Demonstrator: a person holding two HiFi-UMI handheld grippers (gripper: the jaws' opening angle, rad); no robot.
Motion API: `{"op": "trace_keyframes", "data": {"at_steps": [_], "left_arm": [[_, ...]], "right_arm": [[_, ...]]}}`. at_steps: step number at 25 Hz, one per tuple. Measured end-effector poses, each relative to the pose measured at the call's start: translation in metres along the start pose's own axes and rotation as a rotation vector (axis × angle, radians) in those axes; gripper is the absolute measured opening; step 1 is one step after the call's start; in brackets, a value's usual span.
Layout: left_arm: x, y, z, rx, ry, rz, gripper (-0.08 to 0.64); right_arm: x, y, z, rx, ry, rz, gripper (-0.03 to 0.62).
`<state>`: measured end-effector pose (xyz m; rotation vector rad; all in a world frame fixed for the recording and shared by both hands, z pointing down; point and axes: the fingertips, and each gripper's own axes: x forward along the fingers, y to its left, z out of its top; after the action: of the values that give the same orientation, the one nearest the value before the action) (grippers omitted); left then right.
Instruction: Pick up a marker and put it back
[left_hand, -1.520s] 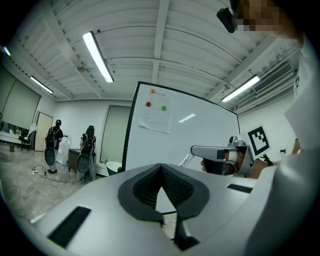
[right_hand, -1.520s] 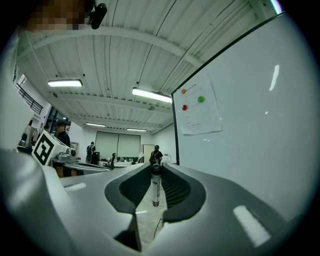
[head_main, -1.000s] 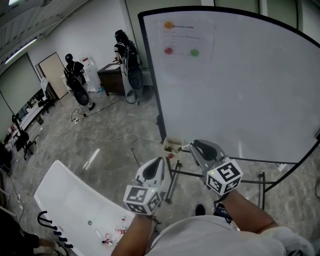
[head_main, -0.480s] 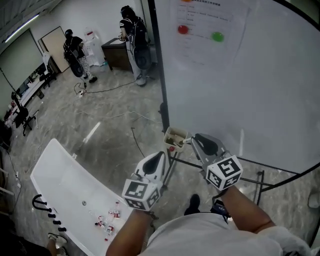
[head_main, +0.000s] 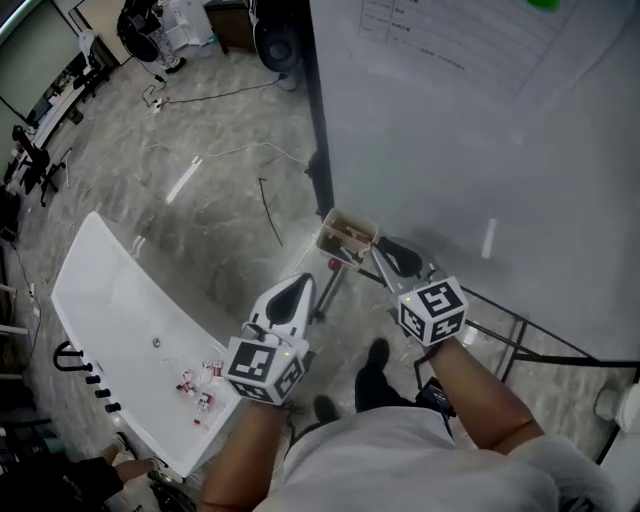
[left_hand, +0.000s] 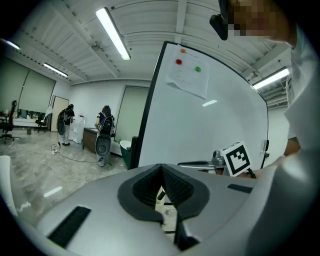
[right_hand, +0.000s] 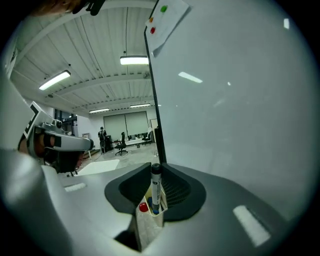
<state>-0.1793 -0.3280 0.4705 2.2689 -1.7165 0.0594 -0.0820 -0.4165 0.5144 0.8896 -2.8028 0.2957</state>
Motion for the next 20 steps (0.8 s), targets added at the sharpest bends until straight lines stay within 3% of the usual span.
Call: {"op": "trace_keyframes", "data": {"at_steps": [9, 20], "left_arm": [[0.018, 0.021, -0.041, -0.049, 0.081, 0.086, 0.0], [-0.007, 0.022, -0.037, -0.041, 0.05, 0.097, 0.0]], "right_arm": [[0.04, -0.017, -0.066, 0.023, 0.107, 0.089, 0.067], [0.03, -0.015, -0.038, -0.015, 0.041, 0.066, 0.071]]}}
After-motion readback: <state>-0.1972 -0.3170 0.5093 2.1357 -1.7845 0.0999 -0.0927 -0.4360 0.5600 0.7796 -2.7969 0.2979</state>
